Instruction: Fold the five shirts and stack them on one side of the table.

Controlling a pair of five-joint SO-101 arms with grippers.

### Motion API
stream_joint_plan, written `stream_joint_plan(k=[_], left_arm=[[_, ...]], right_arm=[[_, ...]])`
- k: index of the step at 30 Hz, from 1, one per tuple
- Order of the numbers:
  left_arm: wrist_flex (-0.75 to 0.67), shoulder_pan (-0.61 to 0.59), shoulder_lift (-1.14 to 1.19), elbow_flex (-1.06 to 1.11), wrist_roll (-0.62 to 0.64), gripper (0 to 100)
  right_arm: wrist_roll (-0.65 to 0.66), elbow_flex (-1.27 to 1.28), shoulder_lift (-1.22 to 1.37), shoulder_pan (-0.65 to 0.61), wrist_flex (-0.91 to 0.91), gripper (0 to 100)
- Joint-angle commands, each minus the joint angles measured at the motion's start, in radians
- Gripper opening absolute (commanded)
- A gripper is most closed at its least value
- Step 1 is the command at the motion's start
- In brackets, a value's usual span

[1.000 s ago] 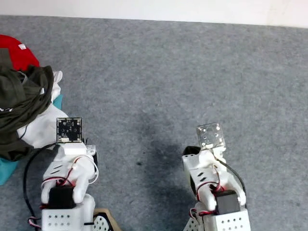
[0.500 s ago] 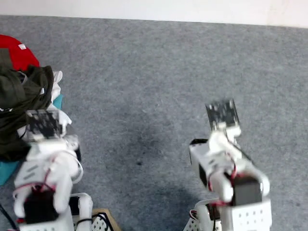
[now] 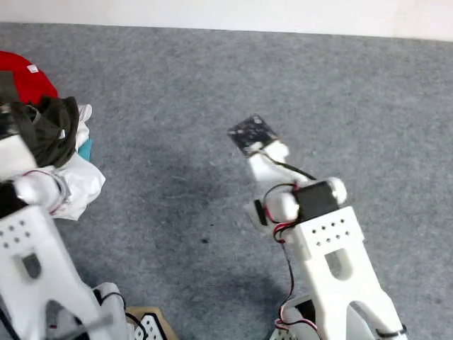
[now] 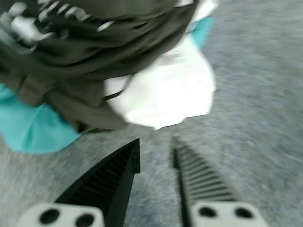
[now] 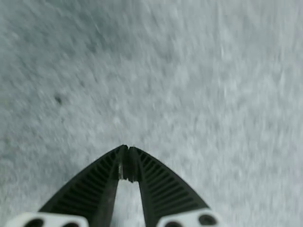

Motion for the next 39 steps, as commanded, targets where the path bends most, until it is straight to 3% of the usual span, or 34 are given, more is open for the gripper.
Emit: stream_joint_plan(k=[1,6,8,11,13,17,24,39], left_arm=[[-0.017,-0.120,0.084,-0.048,-0.002,29],[-0.018,-0.255,0.094,-0.045,-0.002,30],[-0.043,-0.321,0.102,-0.042,-0.003,30],[-0.175,-0.420,0.102,0.027,-0.002,30],[-0.281,-0.447,0.104,0.094,-0.002,30],[-0.381,-0.447,0.104,0.193,-0.002,29],[-0.488,-0.429,0.114,0.211,0.000,17],[-0.497,-0.410,0.512,-0.021,0.015,17]], right_arm=[[0.014,0.019,0.008,-0.071,-0.110,1.7],[-0.006,0.137,0.008,-0.134,-0.266,1.9],[-0.021,0.185,0.008,-0.142,-0.320,6.7],[-0.021,0.226,0.010,-0.142,-0.354,16.6],[-0.021,0.243,0.010,-0.142,-0.387,16.2],[-0.023,0.302,0.010,-0.142,-0.475,11.8],[-0.023,0.325,0.010,-0.142,-0.498,11.5],[-0.025,0.348,0.010,-0.140,-0.510,11.5]])
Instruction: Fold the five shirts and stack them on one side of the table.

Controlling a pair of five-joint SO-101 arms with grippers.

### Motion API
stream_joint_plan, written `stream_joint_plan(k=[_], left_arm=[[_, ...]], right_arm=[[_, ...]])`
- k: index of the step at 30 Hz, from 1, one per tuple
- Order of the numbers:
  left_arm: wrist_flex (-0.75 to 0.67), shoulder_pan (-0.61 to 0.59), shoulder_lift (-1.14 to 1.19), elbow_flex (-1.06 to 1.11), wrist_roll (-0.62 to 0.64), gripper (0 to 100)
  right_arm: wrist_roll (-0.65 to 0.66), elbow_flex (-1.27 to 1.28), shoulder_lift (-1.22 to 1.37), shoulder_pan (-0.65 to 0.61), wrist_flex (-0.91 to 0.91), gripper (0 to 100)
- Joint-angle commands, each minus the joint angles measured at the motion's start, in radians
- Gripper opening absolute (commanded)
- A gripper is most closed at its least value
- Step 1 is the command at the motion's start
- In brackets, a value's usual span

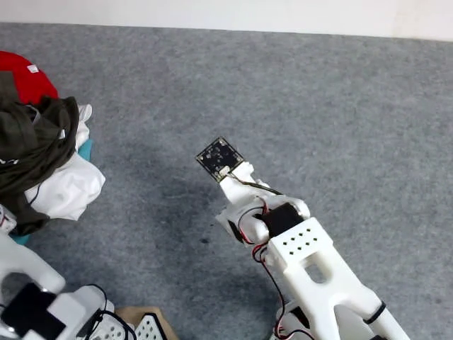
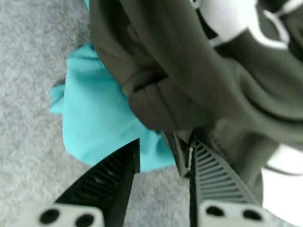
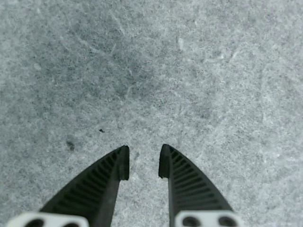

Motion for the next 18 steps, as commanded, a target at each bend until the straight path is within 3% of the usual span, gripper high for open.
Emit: stream_joint_plan(k=[1,13,18], left_arm=[[-0.011,0.022,0.018,-0.094,0.034,17],[-0.017,0.073,0.028,-0.153,0.060,17],[-0.095,0.081,0.028,-0.131,0.060,17]], right_arm=[[-0.009,-0.007,0.002,-0.010,-0.019,11.5],[-0.011,-0.007,0.002,-0.012,-0.019,11.5],[-0.008,0.027,-0.004,-0.012,-0.044,11.5]])
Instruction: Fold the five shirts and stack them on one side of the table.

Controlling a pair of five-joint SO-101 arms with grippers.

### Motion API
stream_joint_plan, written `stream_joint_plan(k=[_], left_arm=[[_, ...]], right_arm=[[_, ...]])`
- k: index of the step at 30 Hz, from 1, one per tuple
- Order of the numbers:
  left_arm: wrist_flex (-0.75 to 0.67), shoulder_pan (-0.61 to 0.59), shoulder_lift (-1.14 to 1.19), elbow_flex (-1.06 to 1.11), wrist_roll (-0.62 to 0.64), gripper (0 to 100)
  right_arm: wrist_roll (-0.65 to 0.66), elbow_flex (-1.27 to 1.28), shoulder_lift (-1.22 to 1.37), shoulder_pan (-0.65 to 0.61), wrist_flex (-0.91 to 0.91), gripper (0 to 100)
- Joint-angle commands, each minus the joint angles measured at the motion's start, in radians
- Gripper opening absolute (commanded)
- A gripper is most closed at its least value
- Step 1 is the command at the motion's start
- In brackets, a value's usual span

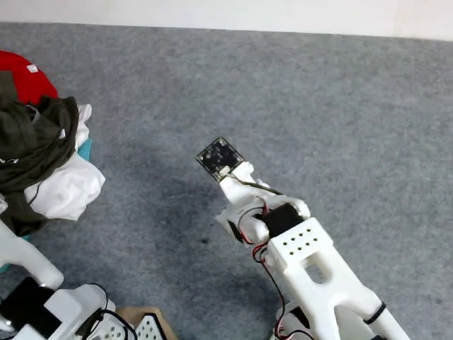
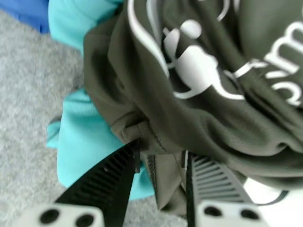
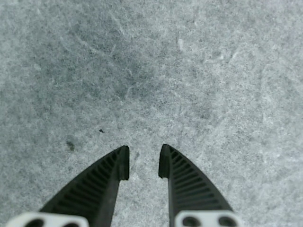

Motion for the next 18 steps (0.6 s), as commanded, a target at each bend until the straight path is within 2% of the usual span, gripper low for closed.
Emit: stream_joint_plan(k=[1,7,9,13,18], left_arm=[[-0.092,0.027,-0.002,-0.004,0.008,17],[-0.216,0.035,-0.002,0.082,0.008,17],[-0.216,0.050,-0.004,0.093,0.008,14],[-0.215,0.082,-0.012,0.090,0.008,1],[-0.212,0.154,-0.015,0.085,0.008,1]], right_arm=[[-0.008,0.022,-0.005,-0.012,-0.058,11.5],[-0.011,0.050,-0.007,-0.012,-0.093,11.5],[-0.011,0.050,-0.007,-0.012,-0.093,11.5],[-0.012,0.051,-0.007,-0.012,-0.093,11.5],[-0.012,0.054,0.001,-0.012,-0.093,11.5]])
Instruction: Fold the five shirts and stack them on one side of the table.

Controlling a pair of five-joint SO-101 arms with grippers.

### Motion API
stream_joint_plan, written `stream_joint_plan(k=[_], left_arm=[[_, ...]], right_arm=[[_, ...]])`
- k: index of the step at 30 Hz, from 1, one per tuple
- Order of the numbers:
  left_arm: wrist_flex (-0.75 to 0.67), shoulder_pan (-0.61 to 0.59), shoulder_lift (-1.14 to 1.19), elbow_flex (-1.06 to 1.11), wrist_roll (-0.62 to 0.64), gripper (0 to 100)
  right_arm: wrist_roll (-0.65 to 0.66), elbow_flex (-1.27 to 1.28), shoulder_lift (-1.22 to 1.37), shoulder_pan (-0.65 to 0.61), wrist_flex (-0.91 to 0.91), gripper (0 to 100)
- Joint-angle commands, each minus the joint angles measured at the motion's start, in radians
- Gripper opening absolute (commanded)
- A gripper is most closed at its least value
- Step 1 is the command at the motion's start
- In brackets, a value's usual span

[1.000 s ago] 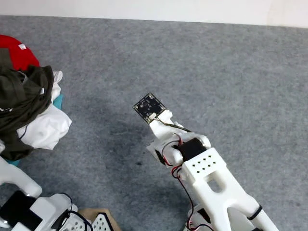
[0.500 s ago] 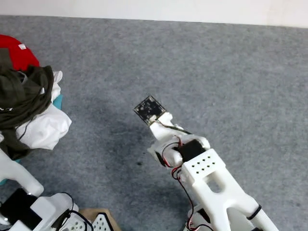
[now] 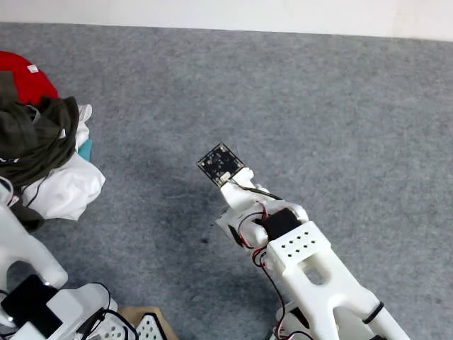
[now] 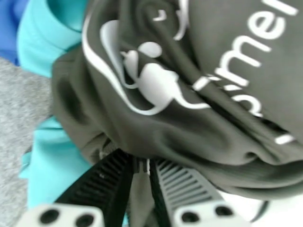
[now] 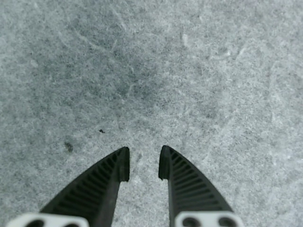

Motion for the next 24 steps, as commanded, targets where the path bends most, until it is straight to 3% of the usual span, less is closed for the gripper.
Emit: stream_joint_plan(k=[1,6,11,13,17,24], left_arm=[[-0.014,0.094,-0.018,-0.012,0.006,1],[0.104,0.266,-0.153,-0.012,0.006,1],[0.230,0.539,-0.394,-0.012,0.009,1],[0.258,0.650,-0.486,-0.012,0.066,1],[0.259,0.851,-0.627,-0.013,0.193,1],[0.261,1.205,-0.664,-0.010,0.198,1]], right_arm=[[-0.011,-0.005,0.001,-0.008,-0.018,11.5],[-0.012,0.008,0.002,-0.008,-0.019,11.3],[-0.080,0.064,0.002,-0.004,-0.107,11.2],[-0.083,0.074,0.002,-0.004,-0.122,11.2],[-0.084,0.094,0.002,0.008,-0.160,11.2],[-0.127,0.097,0.002,0.094,-0.205,11.2]])
